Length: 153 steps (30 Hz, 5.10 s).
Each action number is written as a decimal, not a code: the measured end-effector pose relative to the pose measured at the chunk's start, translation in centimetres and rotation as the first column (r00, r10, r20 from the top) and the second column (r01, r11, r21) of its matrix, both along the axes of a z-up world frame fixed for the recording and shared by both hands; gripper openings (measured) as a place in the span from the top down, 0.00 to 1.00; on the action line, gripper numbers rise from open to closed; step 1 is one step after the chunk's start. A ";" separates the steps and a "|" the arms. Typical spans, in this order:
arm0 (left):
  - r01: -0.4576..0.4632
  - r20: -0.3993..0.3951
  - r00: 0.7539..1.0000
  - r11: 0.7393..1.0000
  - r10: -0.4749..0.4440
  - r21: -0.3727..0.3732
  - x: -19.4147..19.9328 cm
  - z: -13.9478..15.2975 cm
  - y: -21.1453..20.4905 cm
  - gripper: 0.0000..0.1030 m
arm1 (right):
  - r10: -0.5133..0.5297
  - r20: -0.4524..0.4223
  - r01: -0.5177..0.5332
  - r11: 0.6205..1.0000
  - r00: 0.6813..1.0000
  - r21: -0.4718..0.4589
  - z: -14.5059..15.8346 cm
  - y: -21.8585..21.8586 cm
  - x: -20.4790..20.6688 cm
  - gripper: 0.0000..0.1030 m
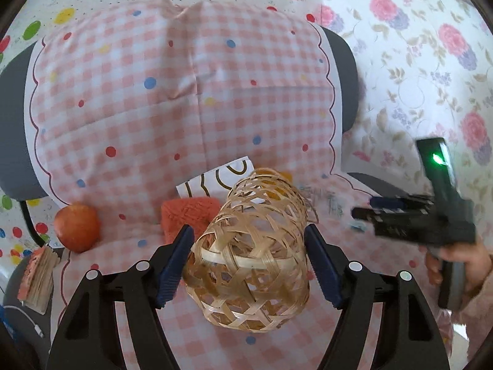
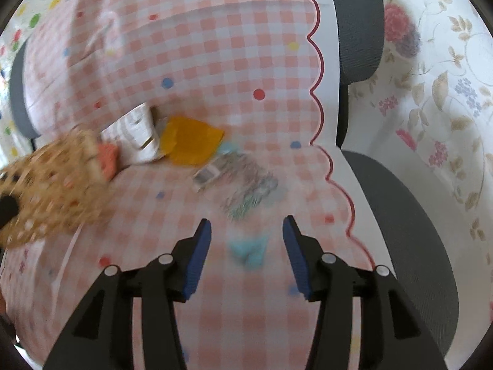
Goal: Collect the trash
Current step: 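Grasp the clear plastic wrapper with the right gripper while the left gripper holds the basket, then carry basket and wrapper to the pink bin and open both grippers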
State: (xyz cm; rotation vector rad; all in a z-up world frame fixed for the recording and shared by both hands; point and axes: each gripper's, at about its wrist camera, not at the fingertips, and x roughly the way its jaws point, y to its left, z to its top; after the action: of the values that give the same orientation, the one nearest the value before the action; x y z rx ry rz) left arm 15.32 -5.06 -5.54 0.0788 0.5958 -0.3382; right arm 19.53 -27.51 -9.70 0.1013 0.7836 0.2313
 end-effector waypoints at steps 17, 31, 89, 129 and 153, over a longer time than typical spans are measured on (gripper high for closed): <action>0.014 -0.175 0.985 0.997 0.000 0.077 1.9 -3.2 -0.4 0.29 | 0.023 -0.158 0.008 0.982 0.987 0.190 -3.1 -2.4 10.0 0.54; -0.028 -0.174 0.984 0.999 0.033 0.032 -3.3 -2.3 1.1 0.30 | 0.221 -0.147 -0.228 0.973 0.964 -0.026 -2.3 3.1 -6.0 0.91; -0.172 -0.105 0.979 0.985 0.173 0.015 -6.7 -1.6 4.2 0.16 | -0.023 0.121 -0.002 0.980 0.992 0.199 5.4 0.8 -16.3 0.99; -0.097 -0.137 0.985 0.993 0.106 0.065 -4.7 -1.2 1.5 0.33 | -0.022 0.204 -0.014 0.985 0.979 0.170 7.1 0.5 -21.0 0.99; 0.236 -0.014 0.971 0.970 -0.237 -0.053 -19.9 0.1 -10.5 0.32 | -0.316 0.190 0.308 0.949 0.929 0.070 4.9 -7.9 -33.4 0.99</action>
State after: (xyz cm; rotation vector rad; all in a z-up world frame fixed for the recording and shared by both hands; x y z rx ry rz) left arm -4.61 -15.58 -5.40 0.0977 0.5987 -0.5866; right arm -13.86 -35.41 -4.83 0.2347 0.5534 -0.0468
